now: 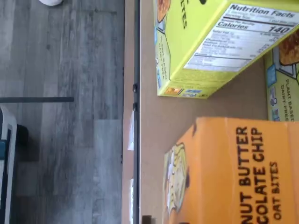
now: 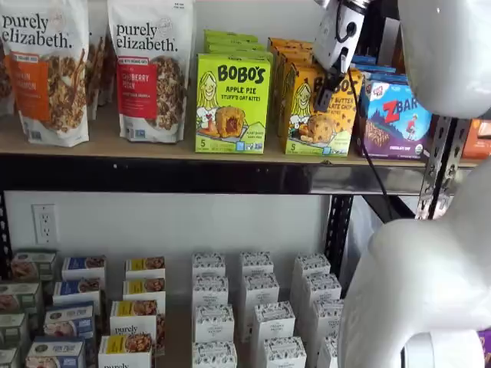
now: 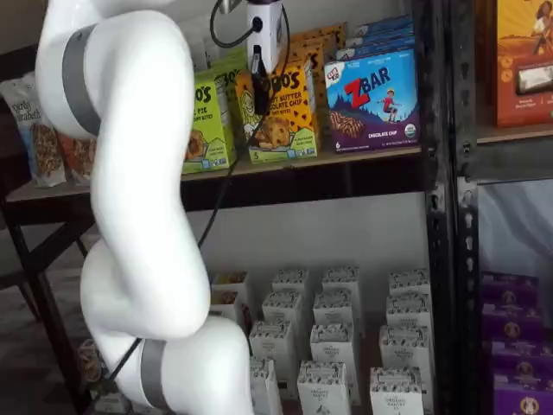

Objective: Pick up the orange box on the top shelf, the fifth box from the left

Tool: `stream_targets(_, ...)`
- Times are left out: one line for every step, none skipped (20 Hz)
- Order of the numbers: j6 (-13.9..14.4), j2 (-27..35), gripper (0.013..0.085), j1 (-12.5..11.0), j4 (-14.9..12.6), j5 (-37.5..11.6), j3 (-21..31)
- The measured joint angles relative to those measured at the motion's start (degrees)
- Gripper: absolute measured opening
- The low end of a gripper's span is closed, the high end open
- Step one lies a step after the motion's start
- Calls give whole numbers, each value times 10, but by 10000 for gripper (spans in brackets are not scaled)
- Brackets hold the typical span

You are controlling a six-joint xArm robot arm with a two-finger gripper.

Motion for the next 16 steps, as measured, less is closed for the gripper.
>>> stream_targets(0,0,610,0,0,1,-1)
stream_targets(0,0,610,0,0,1,0)
stream_targets(0,0,610,0,0,0,0)
stream_targets(0,0,610,0,1,-1,1)
stream_targets(0,-1,610,0,2,-3,2)
stream_targets(0,-2,610,0,3,-4,3)
stream_targets(-1,-2,610,-1,4,-5,4)
stream_targets(-1,-3,610,-1,5,-7,4)
stream_targets(-1,-3,610,-1,6,-7,4)
stream_targets(-1,-3,570,-1,7,-7,4)
stream_targets(-1,-3,570,-1,7,-6,3)
stream_targets(-1,-3,530,-1,7,-6,3)
stream_targets(-1,-3,530,-1,7,-5,3)
stream_targets(-1,-3,490,-1,7,-5,2)
stream_targets(0,-3,490,-1,8,-5,2)
stream_targets(0,-2,450,-1,8,-4,2)
